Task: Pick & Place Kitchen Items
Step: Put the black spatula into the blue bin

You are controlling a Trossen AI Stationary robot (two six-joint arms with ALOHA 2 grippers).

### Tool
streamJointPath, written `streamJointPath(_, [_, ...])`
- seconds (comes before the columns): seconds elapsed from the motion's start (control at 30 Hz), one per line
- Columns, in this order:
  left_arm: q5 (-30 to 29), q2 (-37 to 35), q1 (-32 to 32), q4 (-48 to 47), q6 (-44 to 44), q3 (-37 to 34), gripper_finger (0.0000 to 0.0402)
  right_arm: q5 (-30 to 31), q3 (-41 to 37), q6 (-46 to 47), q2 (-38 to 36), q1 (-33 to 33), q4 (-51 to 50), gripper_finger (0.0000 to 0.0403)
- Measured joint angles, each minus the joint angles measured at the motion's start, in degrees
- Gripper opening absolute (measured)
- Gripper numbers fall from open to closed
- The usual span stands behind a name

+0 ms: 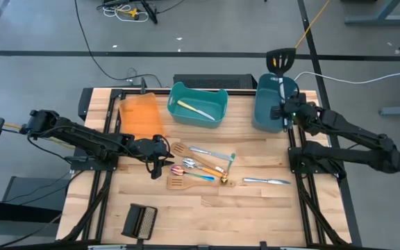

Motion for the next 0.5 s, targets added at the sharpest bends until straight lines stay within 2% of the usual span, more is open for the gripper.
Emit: streamJointPath(0.5, [-0.2, 0.0, 0.0, 0.0, 0.0, 0.0, 0.0133, -15.2, -7.1, -13.6, 2.6, -22.0, 17.2, 0.0091])
